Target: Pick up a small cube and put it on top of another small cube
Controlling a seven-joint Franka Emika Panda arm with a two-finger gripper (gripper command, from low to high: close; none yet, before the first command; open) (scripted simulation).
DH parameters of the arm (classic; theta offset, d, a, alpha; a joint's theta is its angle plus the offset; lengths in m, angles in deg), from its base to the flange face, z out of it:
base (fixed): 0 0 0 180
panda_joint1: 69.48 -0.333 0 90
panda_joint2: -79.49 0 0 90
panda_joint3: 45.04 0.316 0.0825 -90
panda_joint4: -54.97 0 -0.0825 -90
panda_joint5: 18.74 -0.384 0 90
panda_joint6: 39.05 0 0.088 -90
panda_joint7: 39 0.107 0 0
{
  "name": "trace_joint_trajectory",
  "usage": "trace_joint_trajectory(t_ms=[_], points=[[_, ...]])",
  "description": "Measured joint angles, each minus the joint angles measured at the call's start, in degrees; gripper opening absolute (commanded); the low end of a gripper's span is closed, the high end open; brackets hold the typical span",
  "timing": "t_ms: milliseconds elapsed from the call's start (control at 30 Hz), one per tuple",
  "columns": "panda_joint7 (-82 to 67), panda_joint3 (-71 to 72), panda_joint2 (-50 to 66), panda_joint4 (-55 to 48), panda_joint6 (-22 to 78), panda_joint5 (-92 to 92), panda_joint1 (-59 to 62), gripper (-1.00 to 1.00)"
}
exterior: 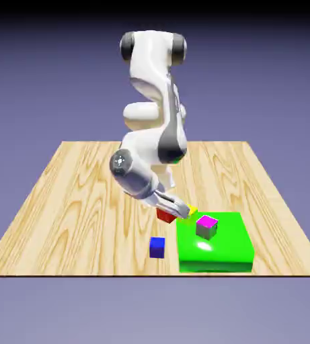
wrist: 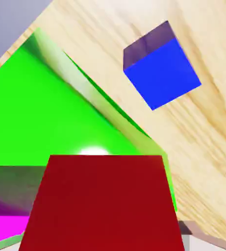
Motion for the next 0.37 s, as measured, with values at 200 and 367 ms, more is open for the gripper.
trace_joint_trajectory(t_ms=[200, 367], points=[[-3.02, 5.15, -3.14, 6.44, -3.98, 5.45, -1.90, -1.00], [-3.45, 5.50, -1.87, 10.19, -8.98, 5.03, -2.27, 1.00]])
